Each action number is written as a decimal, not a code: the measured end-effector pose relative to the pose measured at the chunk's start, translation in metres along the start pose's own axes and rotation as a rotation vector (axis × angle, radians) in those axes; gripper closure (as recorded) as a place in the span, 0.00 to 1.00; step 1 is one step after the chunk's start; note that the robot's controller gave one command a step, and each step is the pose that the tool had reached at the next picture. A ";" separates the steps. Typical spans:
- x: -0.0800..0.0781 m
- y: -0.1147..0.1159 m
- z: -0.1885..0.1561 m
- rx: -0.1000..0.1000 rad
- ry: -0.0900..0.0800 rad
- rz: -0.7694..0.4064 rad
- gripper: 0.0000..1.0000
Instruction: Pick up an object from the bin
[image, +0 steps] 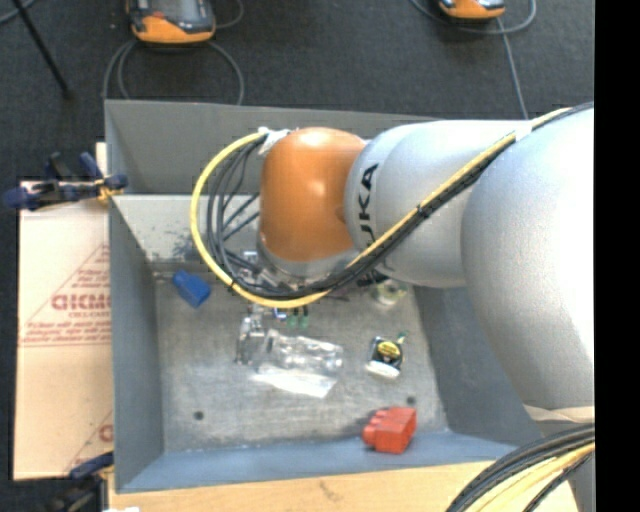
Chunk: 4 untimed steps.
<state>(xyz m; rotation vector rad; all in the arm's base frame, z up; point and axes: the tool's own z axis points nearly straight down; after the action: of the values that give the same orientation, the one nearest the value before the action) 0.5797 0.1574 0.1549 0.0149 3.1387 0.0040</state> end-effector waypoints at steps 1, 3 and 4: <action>0.023 -0.053 0.048 0.006 0.007 -0.051 0.00; 0.004 -0.101 0.074 0.000 -0.007 -0.073 1.00; -0.002 -0.087 -0.076 0.003 -0.005 -0.268 1.00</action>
Offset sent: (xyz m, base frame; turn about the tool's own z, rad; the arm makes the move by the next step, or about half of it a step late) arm -0.0228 -0.0479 -0.0458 -0.0552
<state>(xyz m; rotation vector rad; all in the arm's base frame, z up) 0.5803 0.0703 0.2304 -0.4042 3.1068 -0.0012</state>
